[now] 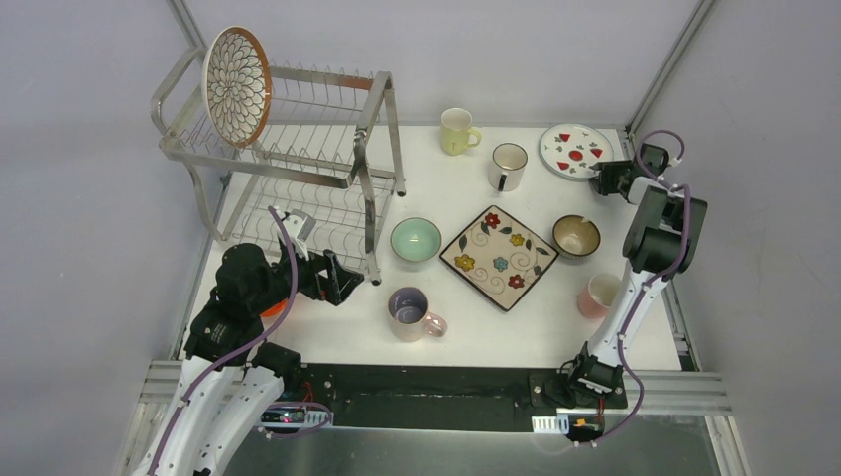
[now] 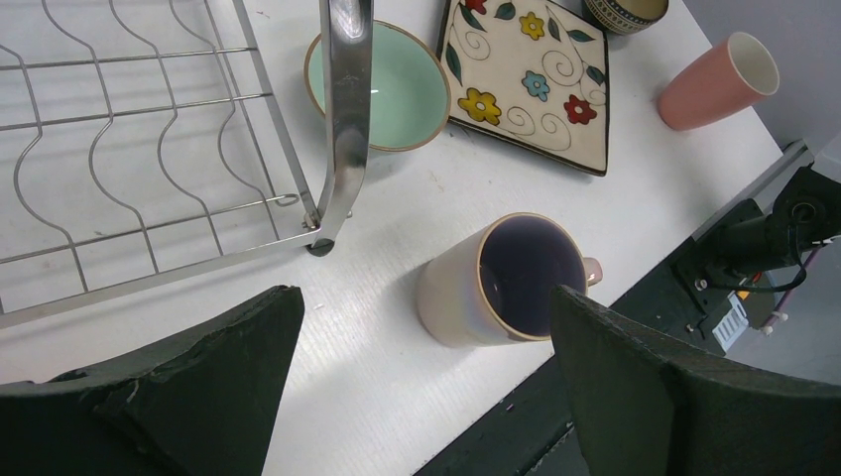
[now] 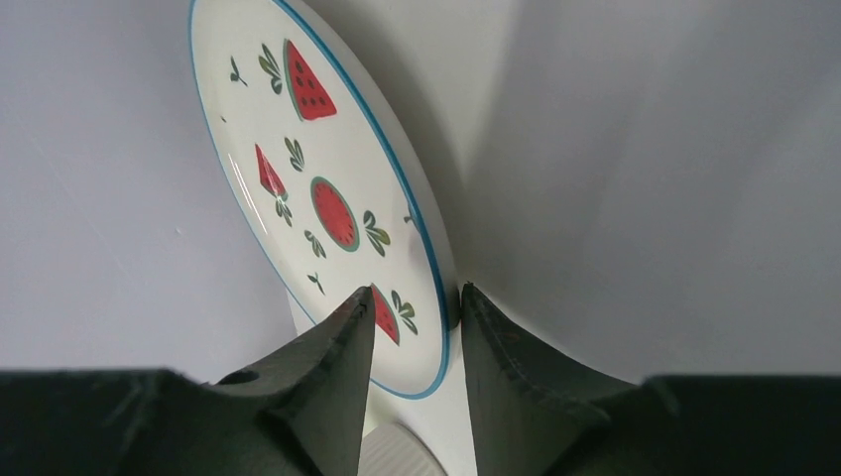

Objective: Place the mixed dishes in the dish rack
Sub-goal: Pick up the plate from the corner of the board.

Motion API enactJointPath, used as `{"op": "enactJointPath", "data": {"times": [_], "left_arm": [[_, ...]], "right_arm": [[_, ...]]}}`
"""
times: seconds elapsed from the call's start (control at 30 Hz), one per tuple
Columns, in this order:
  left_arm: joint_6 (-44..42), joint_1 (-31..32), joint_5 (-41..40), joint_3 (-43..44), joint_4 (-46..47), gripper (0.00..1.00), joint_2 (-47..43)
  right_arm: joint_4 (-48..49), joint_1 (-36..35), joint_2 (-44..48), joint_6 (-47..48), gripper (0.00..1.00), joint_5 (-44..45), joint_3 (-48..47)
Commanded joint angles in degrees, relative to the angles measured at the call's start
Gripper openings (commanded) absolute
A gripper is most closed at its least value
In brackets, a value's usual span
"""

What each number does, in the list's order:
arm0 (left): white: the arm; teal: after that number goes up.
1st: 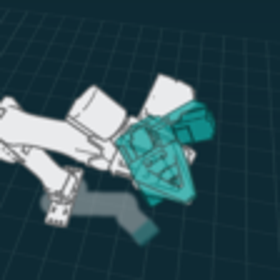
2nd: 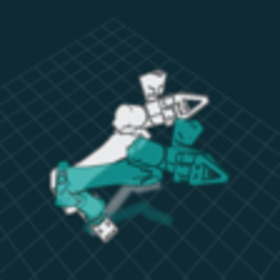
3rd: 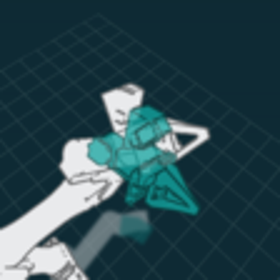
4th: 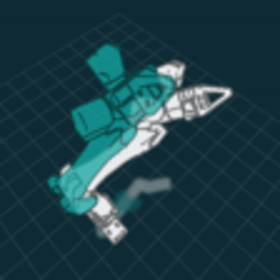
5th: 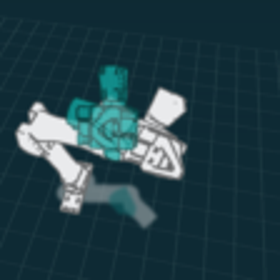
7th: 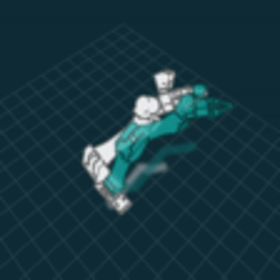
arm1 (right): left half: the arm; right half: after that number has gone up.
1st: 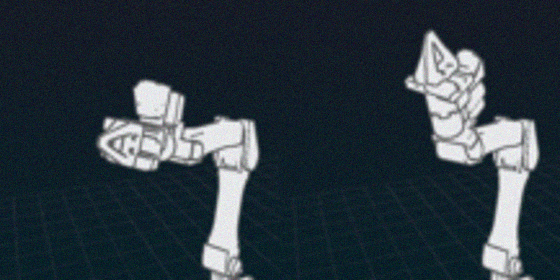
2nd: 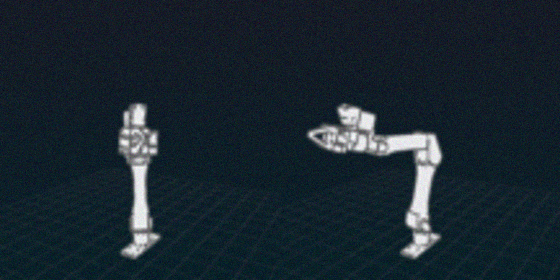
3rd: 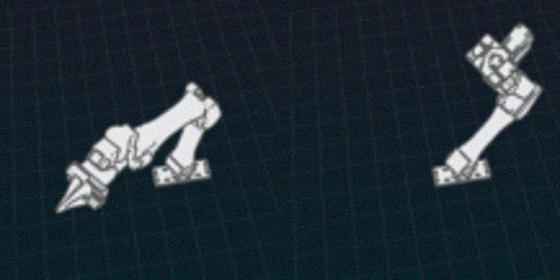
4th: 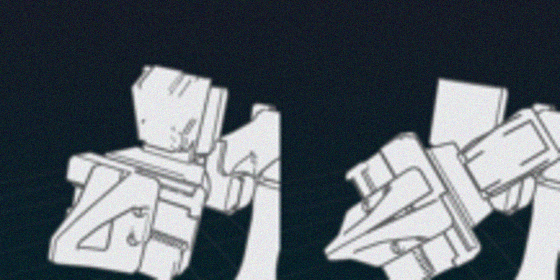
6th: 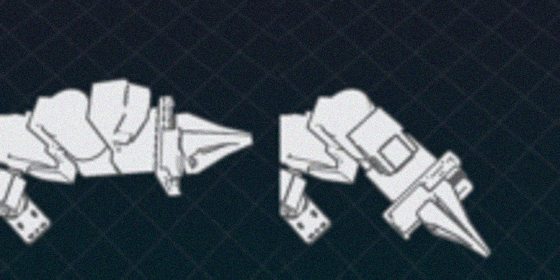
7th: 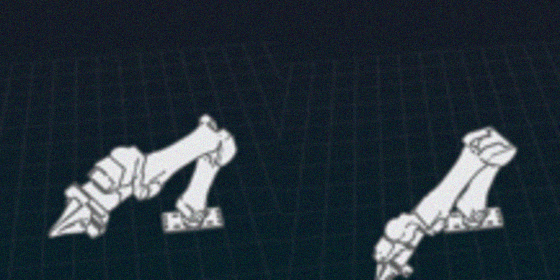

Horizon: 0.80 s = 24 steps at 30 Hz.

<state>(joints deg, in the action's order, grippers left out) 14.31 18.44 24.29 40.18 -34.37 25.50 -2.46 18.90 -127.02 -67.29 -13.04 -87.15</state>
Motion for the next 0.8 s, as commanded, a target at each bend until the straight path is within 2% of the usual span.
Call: {"op": "enactJointPath", "data": {"times": [0.0,0.37,0.67,0.77], "left_arm": [[-0.92,0.38,-0.12,1.74,1.46,0.99,0.08],[-1.16,0.38,-0.21,1.65,1.41,0.99,-0.27],[-1.21,0.38,-0.32,1.63,1.44,0.99,-0.3],[-1.17,0.37,-0.3,1.65,1.44,0.99,-0.13]], "right_arm": [[0.66,-2.22,-0.13,-2.31,0.4,0.46,-2.13],[0.26,-4.69,-1.86,-4.34,0.38,3.27,-1.65],[-4.29,-5.62,-3.26,-4.48,0.35,5.82,-4.41],[-4.99,-5.84,-3.22,-4.78,0.31,6.27,-4.34]]}}
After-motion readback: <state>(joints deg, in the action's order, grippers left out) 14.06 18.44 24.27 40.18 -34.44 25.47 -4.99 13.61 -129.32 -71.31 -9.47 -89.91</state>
